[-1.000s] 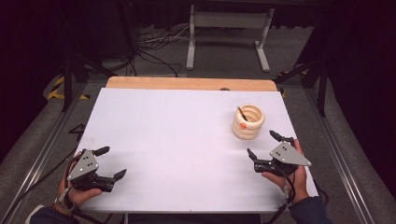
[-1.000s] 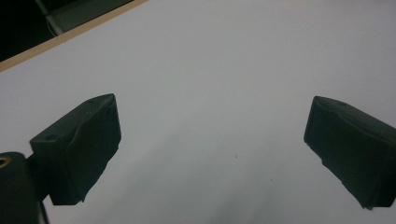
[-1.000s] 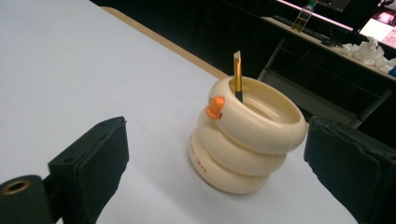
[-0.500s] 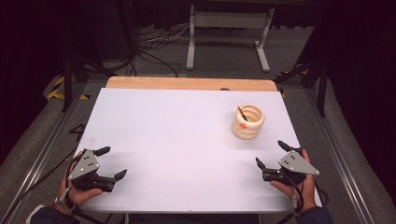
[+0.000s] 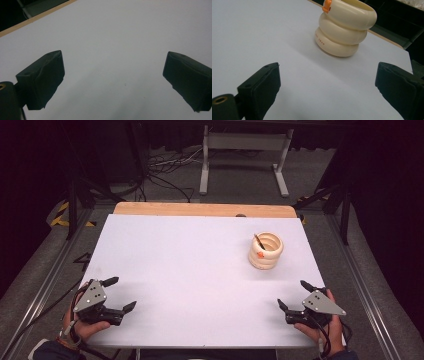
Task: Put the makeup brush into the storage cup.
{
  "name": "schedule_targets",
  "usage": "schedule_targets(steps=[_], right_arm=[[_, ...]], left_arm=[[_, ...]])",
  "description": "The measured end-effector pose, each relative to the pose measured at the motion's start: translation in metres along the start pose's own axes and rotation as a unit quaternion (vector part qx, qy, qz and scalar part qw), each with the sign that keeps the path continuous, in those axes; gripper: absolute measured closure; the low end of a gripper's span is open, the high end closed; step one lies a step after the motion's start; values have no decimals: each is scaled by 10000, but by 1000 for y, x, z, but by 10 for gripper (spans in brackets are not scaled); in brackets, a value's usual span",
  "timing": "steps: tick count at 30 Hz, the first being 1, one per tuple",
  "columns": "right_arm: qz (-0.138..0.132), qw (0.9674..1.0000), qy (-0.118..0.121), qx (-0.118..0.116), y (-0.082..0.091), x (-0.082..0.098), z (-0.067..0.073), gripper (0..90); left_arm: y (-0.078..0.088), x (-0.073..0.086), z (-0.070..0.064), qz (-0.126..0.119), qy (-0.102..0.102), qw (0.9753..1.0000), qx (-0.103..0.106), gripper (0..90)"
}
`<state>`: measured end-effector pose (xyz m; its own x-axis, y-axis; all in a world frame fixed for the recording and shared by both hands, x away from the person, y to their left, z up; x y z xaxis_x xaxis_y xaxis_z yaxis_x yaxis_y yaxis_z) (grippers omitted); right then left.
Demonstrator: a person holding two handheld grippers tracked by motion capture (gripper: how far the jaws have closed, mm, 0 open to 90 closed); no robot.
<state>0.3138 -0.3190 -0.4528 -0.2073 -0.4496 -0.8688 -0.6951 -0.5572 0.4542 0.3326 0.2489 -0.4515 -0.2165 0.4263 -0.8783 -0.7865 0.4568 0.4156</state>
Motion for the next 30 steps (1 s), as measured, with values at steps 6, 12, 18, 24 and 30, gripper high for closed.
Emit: schedule_targets(steps=[6,12,18,24,30], right_arm=[[-26,10000,58,-51,0,-2,1,67],[-49,9999,68,-86,1,-3,2,67],[-24,9999,104,-64,0,-4,3,67],[-78,9999,81,6,3,-7,4,68],[-79,10000,56,5,3,-6,3,69]], left_arm=[[-2,0,0,34,-25,10000,-2,46],[-2,0,-1,45,-53,10000,-17,46],[-1,-1,-2,20,-76,10000,5,46],[2,0,-1,-27,-74,10000,10,45],[0,0,-1,14,-75,10000,7,45]])
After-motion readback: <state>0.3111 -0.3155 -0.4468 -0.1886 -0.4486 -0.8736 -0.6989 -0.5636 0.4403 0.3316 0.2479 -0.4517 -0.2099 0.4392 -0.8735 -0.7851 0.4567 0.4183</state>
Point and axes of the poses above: each handheld gripper's, and its own axes: y roughly backward along the jaws, x roughly out of its underside, z roughly to its left, the point moved 3 cm from there along -y, roughly forward along the jaws, and after that the axes turned 14 degrees about -x, right-handed, at the moved point
